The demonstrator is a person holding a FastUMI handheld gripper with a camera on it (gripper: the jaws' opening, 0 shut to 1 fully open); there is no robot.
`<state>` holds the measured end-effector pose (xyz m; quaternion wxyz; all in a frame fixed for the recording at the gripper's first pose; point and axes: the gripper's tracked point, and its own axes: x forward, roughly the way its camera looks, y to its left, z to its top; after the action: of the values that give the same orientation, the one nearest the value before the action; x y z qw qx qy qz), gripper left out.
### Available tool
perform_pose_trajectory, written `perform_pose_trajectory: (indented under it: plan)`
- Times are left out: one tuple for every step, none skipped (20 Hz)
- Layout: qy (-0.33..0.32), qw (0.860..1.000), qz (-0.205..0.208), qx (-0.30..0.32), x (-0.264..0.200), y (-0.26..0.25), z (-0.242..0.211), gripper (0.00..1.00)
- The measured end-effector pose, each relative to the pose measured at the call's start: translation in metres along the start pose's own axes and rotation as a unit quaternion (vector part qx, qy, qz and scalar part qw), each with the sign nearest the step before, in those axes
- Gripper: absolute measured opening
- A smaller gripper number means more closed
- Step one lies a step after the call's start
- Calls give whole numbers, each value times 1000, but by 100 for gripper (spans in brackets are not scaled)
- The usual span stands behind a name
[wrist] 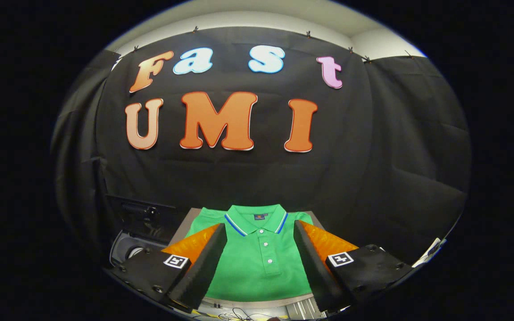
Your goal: Put the clothes into the washing machine and then close the washing machine lid.
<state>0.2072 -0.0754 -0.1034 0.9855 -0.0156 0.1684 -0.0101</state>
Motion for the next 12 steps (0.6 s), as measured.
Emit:
perform_pose_trajectory:
  plan:
    - [15, 1000, 3, 1, 12, -1, -8, 98]
    - [29, 1000, 7, 4, 22, -2, -15, 98]
    - [41, 999, 14, 9, 34, -2, -21, 98]
    - [56, 998, 18, 12, 45, -2, -28, 98]
    - [71, 997, 16, 14, 56, -6, -37, 98]
    - [86, 996, 15, 16, 67, -9, -43, 98]
    - [106, 994, 11, 20, 75, -12, -52, 98]
    - [121, 992, 13, 26, 82, -12, -59, 98]
    - [130, 991, 16, 34, 92, -12, -63, 98]
    - [144, 989, 15, 37, 96, -13, -69, 98]
    - [157, 987, 14, 36, 101, -15, -74, 98]
    - [169, 985, 10, 32, 105, -17, -79, 98]
